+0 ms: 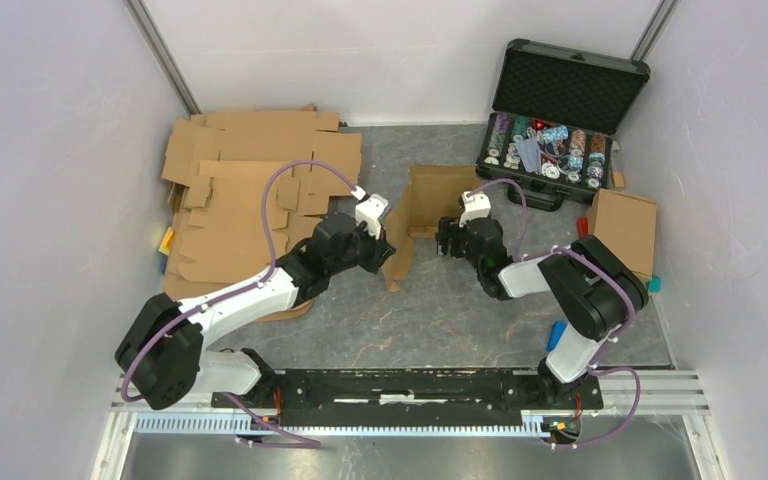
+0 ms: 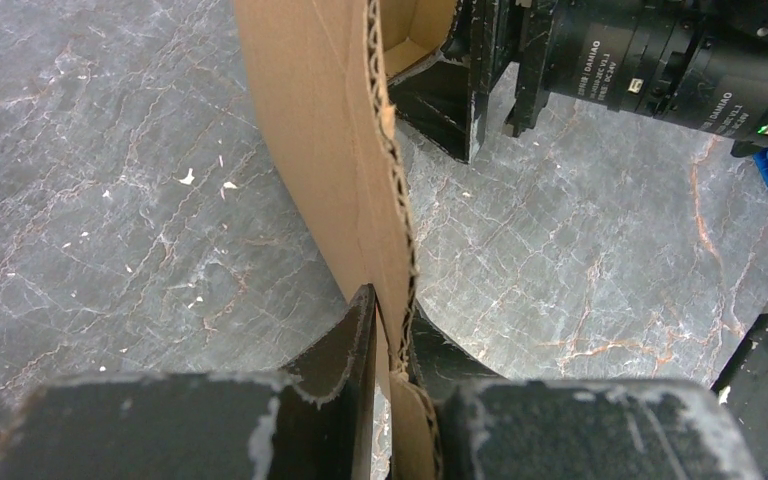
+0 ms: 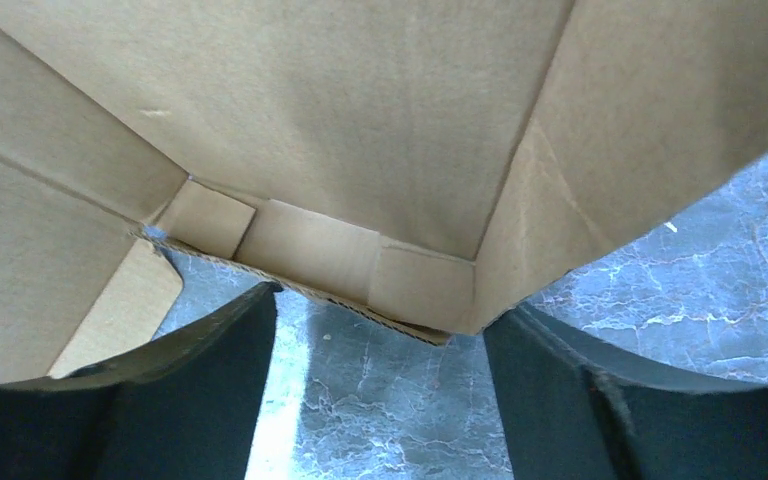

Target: Fold the paper box

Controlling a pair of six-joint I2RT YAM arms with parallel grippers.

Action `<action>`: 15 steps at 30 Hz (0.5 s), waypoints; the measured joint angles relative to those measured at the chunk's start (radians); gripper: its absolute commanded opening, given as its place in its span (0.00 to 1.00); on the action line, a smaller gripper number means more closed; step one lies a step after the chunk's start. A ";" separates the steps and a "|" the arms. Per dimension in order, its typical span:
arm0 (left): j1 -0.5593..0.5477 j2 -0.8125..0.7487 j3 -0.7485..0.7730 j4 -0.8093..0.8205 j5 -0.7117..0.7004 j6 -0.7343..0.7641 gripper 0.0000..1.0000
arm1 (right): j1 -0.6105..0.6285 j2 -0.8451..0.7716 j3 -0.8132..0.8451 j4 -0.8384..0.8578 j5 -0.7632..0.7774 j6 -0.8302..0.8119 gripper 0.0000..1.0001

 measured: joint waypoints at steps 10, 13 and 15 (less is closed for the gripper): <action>0.000 0.000 0.000 -0.008 0.000 0.000 0.17 | -0.019 -0.043 -0.053 0.068 -0.087 -0.006 0.81; 0.000 0.000 0.000 -0.008 0.000 0.000 0.17 | -0.026 -0.043 -0.054 0.068 -0.098 -0.012 0.88; 0.000 0.000 0.001 -0.008 0.000 0.000 0.17 | -0.028 -0.043 -0.054 0.068 -0.110 -0.018 0.91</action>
